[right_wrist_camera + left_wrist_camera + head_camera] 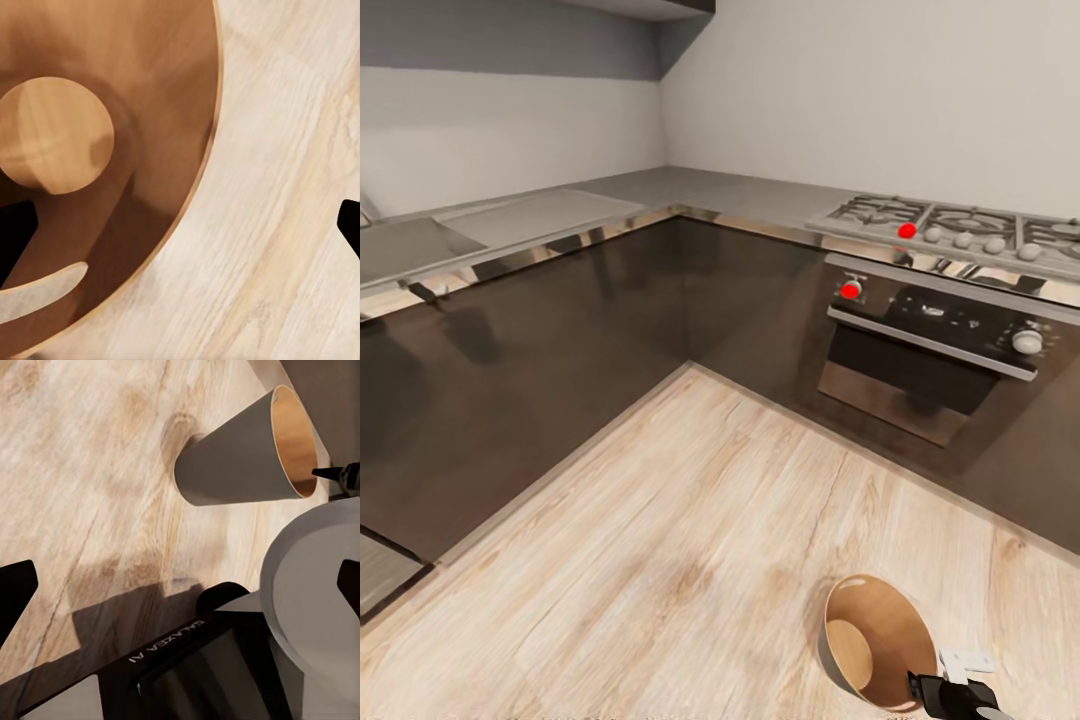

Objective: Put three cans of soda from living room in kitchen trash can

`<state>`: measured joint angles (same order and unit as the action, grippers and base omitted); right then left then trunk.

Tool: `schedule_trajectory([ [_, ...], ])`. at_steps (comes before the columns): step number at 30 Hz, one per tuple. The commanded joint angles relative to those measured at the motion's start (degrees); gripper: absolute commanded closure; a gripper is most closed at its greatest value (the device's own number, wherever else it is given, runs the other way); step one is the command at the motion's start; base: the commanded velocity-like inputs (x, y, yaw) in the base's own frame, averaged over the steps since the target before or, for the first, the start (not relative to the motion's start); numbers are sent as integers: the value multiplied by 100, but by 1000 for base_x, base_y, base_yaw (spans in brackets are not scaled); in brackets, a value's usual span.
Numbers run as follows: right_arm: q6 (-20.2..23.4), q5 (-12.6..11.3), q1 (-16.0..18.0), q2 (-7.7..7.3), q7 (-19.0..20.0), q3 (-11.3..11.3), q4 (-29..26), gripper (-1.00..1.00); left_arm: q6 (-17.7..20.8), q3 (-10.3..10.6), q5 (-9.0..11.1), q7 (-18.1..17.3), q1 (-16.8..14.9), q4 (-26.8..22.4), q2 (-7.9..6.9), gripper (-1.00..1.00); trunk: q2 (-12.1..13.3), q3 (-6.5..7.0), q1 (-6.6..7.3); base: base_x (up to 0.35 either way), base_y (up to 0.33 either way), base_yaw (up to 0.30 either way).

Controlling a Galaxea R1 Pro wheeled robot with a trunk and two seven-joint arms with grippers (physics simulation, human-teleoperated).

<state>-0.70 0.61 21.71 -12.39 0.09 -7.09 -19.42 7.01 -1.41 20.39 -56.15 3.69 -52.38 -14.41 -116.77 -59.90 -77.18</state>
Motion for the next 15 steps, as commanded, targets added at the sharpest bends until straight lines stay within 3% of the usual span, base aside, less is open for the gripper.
schedule_trajectory([
  [1, 0, 0, 0, 0, 0, 0, 0, -100, 1, 0, 0, -1, 0, 0, 0, -100, 0, -9, 0, 0, 0, 0],
  [12, 0, 0, 0, 0, 0, 0, 0, -100, -3, -2, 0, -1, 0, 0, 0, -100, -441, -307, -242, 0, 0, 0],
  [15, 0, 0, 0, 0, 0, 0, 0, -100, -5, -3, 0, -1, 0, 0, 0, -100, -441, -334, -242, 0, 0, 0],
])
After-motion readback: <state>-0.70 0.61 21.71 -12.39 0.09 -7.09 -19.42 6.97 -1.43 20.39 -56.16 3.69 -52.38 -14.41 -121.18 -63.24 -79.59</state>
